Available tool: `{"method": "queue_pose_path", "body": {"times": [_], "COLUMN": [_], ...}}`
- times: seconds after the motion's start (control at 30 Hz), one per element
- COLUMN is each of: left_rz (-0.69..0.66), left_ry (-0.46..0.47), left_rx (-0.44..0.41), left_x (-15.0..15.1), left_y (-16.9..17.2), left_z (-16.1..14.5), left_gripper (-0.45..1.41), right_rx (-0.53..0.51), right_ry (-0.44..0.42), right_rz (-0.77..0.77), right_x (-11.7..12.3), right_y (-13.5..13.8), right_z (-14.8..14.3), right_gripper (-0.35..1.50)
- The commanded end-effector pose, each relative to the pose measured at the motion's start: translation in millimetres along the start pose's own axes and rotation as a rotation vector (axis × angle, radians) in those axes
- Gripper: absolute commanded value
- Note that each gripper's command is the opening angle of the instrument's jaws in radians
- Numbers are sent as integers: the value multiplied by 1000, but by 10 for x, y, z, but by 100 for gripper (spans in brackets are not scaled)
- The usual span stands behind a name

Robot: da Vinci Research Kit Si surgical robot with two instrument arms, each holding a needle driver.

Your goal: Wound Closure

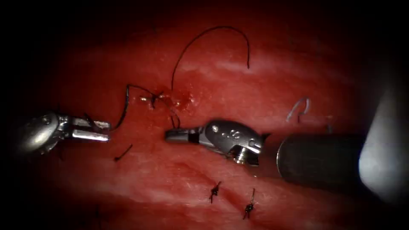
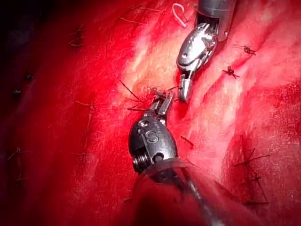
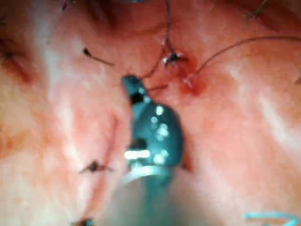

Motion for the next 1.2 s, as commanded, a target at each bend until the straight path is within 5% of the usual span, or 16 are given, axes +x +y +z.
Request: {"method": "queue_pose_path", "body": {"times": [0.03, 0.23, 0.27, 0.33, 0.43, 0.7, 1.2], "left_rz": [2, 15, 13, 10, 10, 26, 42], "left_ry": [-5, -29, -30, -32, -33, -59, -30], "left_rx": [15, 58, 57, 56, 49, 71, 61], "left_x": [-7, -8, -6, -3, 2, 20, 43], "left_y": [-4, -5, -5, -4, -5, -6, 13], "left_z": [5, -4, -7, -12, -26, -58, -57], "left_gripper": [-45, -45, -45, -45, -45, -45, -45], "right_rx": [10, 8, 7, 5, -18, -62, -153], "right_ry": [13, 20, 20, 30, 29, 23, -65], "right_rz": [5, 20, 15, -13, -69, -167, -399], "right_x": [3, 13, 13, 12, 9, -1, -21], "right_y": [-14, -12, -10, -7, 3, 19, 22], "right_z": [11, 12, 12, 11, 8, 6, 37], "right_gripper": [-35, -35, -15, 57, 94, 99, 91]}}
